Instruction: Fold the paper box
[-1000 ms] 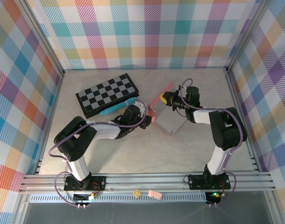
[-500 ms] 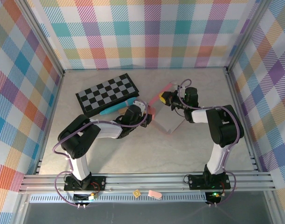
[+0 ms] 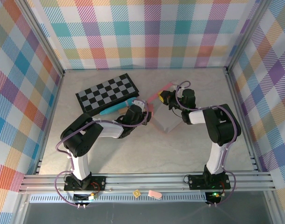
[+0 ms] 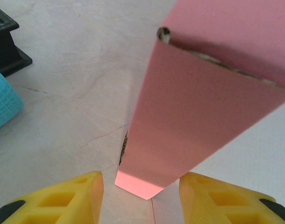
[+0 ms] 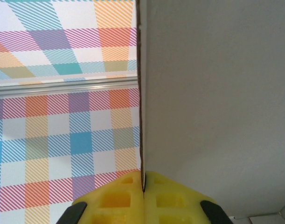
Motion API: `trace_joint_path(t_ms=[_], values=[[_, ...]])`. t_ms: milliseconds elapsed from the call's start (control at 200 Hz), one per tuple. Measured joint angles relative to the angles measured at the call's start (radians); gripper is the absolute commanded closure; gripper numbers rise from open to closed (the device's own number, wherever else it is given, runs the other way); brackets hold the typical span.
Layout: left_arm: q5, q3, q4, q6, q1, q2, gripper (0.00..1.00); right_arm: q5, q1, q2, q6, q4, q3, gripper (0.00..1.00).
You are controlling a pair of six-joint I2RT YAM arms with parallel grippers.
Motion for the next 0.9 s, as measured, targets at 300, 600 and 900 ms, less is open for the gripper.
trace_joint_path(t_ms=[300,600,900], values=[[-0.059,0.016,0.03,-0.01,-0.002,0.029,0.47,0.026,0.001,0.007,0.013,0.018,0.0,1.0],[-0.135,0.038,0.079,0.014,-0.023,0.056,0.46,0.032,0.001,0.007,0.024,0.023,0.0,1.0],[-0.19,0.039,0.129,0.051,-0.03,0.056,0.51,0.033,0.007,0.007,0.024,0.005,0.003,1.0]])
